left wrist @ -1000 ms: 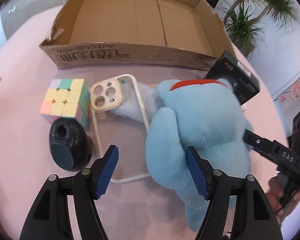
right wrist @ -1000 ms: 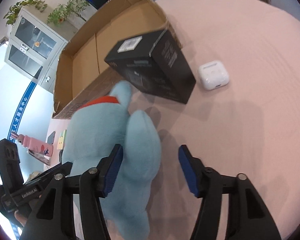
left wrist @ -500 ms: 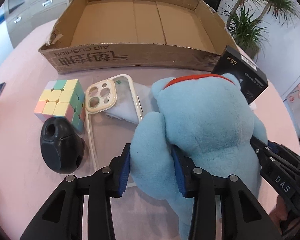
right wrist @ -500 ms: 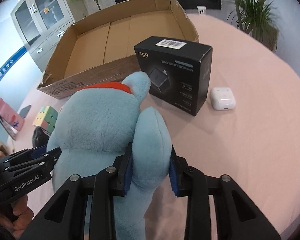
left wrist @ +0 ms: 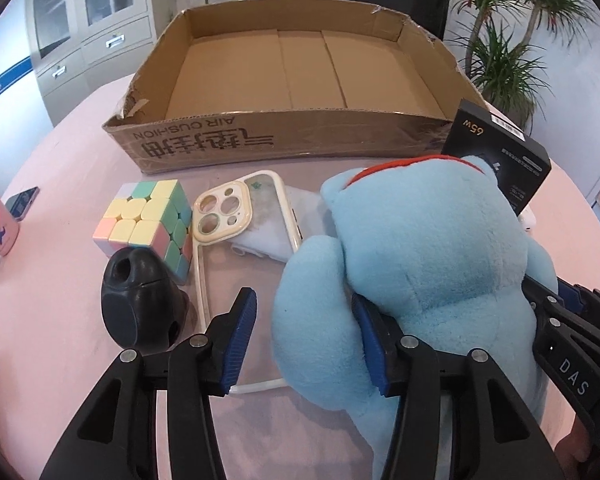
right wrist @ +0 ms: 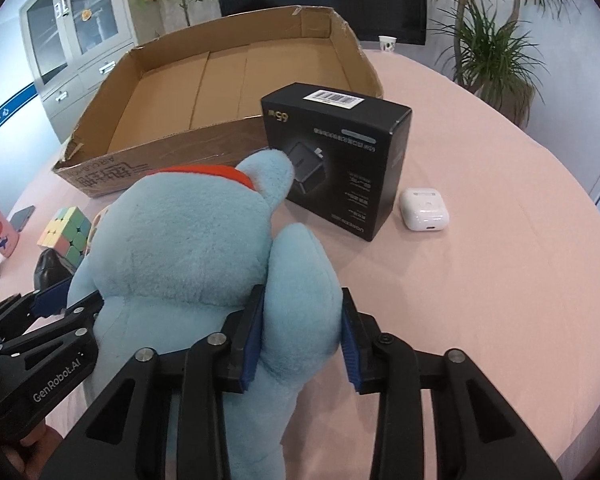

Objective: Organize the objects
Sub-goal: 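Lift the plush toy with both grippers and carry it over the cardboard box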

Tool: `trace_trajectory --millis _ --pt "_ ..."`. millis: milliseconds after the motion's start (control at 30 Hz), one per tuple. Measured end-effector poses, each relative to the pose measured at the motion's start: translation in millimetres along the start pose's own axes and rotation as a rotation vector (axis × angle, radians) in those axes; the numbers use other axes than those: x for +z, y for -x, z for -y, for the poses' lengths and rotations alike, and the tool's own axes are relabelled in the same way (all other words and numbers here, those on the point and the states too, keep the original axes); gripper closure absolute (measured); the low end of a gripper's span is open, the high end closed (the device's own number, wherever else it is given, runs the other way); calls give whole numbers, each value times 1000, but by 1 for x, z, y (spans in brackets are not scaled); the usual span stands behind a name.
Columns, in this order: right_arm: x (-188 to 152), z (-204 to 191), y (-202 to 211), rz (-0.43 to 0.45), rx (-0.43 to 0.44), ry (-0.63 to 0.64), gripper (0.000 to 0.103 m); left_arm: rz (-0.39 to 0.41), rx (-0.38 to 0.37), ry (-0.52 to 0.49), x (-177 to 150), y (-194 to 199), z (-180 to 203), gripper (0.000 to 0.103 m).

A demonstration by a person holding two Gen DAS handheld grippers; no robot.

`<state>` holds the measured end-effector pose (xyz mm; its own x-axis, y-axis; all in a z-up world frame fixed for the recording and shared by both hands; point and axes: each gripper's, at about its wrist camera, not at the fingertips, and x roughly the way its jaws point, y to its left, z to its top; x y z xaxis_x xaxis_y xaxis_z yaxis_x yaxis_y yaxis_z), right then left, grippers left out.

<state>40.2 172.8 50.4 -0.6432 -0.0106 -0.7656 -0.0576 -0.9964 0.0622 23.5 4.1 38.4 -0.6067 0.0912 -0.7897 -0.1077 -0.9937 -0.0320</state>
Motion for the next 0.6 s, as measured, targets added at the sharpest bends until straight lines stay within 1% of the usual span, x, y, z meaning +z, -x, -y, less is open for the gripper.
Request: trace_trajectory --millis 33,67,233,333,433,600 --pt "0 -1 0 -1 -2 8 75 -2 -14 -2 0 0 0 62" --pt "0 -2 1 0 -1 19 76 -8 -38 -5 -2 2 -1 71" --pt "-2 -7 14 25 -16 36 78 38 -11 -68 -6 20 7 74" --pt "-3 -5 24 38 1 20 78 47 -34 -59 -7 30 4 75" --pt "0 -5 38 69 5 19 78 64 -63 -37 -3 46 0 75" --pt "16 -11 66 158 12 39 78 186 -41 -70 13 85 2 75"
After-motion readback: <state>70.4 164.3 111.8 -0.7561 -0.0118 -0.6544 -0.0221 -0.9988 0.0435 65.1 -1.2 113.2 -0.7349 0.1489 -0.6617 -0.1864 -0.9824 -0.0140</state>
